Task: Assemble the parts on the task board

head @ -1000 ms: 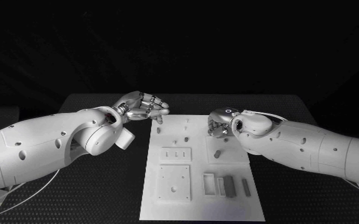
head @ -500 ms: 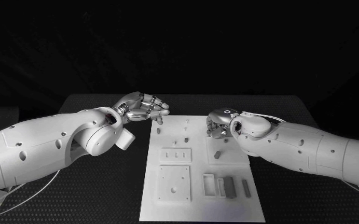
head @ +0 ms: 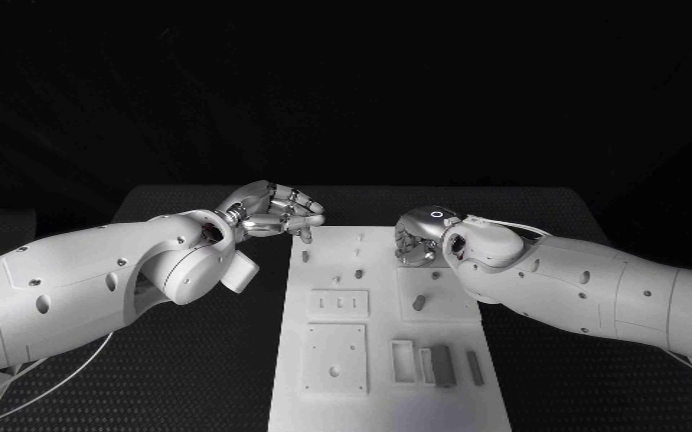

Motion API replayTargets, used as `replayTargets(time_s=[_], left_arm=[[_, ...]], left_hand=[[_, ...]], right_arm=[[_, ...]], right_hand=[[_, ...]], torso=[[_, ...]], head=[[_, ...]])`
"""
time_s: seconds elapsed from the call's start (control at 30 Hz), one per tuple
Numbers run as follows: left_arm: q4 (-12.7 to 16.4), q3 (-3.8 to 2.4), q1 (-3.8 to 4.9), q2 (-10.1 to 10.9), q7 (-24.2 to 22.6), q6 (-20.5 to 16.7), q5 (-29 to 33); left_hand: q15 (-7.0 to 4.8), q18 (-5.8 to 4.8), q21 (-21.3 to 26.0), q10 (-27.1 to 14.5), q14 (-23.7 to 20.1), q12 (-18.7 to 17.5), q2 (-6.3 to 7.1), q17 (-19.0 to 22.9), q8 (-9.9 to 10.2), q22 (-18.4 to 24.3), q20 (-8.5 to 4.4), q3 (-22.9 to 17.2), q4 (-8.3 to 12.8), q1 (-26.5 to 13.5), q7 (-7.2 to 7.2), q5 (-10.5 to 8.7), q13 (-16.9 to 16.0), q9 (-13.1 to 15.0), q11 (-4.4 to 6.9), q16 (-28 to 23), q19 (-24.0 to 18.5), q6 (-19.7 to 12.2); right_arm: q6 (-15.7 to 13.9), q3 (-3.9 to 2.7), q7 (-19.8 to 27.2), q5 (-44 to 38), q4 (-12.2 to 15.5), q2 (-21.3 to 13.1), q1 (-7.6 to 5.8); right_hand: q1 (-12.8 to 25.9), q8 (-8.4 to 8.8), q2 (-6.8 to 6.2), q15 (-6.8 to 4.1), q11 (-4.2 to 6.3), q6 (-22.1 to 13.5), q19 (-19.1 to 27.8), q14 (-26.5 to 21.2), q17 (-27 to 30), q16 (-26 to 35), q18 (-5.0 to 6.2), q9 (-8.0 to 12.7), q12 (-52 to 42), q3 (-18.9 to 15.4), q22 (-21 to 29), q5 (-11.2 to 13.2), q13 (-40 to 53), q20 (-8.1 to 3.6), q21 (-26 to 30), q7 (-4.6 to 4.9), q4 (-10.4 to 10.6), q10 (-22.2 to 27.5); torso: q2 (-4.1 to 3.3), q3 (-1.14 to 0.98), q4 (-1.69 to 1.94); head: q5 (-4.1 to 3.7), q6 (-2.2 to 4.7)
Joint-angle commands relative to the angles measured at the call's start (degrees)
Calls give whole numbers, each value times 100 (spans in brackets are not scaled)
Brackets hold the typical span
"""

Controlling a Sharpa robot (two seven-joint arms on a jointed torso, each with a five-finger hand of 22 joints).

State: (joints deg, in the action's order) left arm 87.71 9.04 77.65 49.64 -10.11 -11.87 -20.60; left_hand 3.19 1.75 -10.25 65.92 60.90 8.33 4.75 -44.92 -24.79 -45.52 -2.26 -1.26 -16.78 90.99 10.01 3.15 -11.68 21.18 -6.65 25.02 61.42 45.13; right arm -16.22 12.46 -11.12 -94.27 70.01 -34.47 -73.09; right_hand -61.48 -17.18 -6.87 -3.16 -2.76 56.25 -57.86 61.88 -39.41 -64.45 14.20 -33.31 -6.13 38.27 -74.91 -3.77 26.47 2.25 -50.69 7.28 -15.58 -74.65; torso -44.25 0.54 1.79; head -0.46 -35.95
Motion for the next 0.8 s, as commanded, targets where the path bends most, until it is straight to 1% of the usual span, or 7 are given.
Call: replayTargets(time_s=[0.03,0.13,0.27,0.4,0.63,0.77,0.8], left_arm=[[0,-5,16,-4,-47,29,34],[-8,-5,16,-14,-52,30,34],[-11,-5,16,-22,-54,37,35],[-18,-5,16,-34,-55,32,35],[-43,-5,16,-93,-64,38,35],[-53,-5,14,-124,-70,55,35],[-49,-5,14,-125,-68,50,35]], left_hand=[[-7,108,28,11,-51,-38,-23,-10,37,-6,-33,-33,11,-50,27,-24,-8,8,-29,-22,12,29],[-7,108,29,11,-51,-39,-23,-11,37,-7,-33,-34,11,-50,27,-24,-9,8,-30,-22,12,30],[-7,108,30,11,-51,-41,-21,-12,38,-8,-33,-35,11,-50,27,-24,-10,9,-30,-23,12,30],[-7,108,31,11,-51,-43,-20,-14,39,-9,-33,-36,12,-49,27,-24,-12,9,-30,-24,12,30],[-7,109,35,11,-52,-49,-19,-17,41,-12,-33,-42,14,-41,26,-24,-16,11,-30,-27,12,30],[-7,109,36,11,-52,-51,-19,-19,42,-13,-33,-45,15,-37,26,-24,-17,11,-30,-28,12,29],[-7,109,36,11,-52,-52,-20,-19,42,-13,-33,-46,15,-37,27,-24,-18,12,-30,-29,12,29]], right_arm=[[-177,-7,-84,-132,61,11,-70],[-276,-11,-136,-191,81,61,-127],[-326,-12,-182,-234,13,175,-148],[-398,-12,-199,-282,-108,312,-149],[-537,-13,-205,-378,-600,751,-147],[-612,-12,-210,-457,-793,941,-89],[-644,-12,-233,-500,-831,983,-81]], right_hand=[[24,16,-14,5,-12,35,-49,49,9,-20,80,5,-32,-26,-100,-11,5,-9,-27,7,21,-46],[47,15,-32,-1,-7,42,-65,66,16,-19,80,2,-34,-30,-98,-11,2,-16,-30,4,39,-56],[87,19,-64,-6,-3,46,-90,92,26,-19,80,-1,-33,-31,-94,-12,-4,-29,-33,2,82,-65],[87,17,-70,-10,1,53,-103,107,30,-22,80,-3,-36,-23,-94,-14,-6,-38,-36,-1,95,-74],[67,19,-76,-16,6,57,-119,126,34,-26,80,-6,-35,-10,-94,-14,-9,-52,-41,-6,90,-79],[60,20,-76,-18,6,57,-124,132,36,-27,80,-6,-33,-7,-95,-14,-11,-56,-43,-5,86,-77],[58,20,-76,-18,6,57,-126,133,36,-27,80,-7,-33,-6,-95,-14,-11,-57,-44,-6,84,-78]], torso=[[-5,1,2],[-7,0,9],[-7,1,23],[-15,0,18],[-12,1,14],[-23,-1,40],[-27,-4,40]], head=[[-3,26],[-6,43],[-8,62],[4,94],[-1,139],[-10,156],[-2,158]])
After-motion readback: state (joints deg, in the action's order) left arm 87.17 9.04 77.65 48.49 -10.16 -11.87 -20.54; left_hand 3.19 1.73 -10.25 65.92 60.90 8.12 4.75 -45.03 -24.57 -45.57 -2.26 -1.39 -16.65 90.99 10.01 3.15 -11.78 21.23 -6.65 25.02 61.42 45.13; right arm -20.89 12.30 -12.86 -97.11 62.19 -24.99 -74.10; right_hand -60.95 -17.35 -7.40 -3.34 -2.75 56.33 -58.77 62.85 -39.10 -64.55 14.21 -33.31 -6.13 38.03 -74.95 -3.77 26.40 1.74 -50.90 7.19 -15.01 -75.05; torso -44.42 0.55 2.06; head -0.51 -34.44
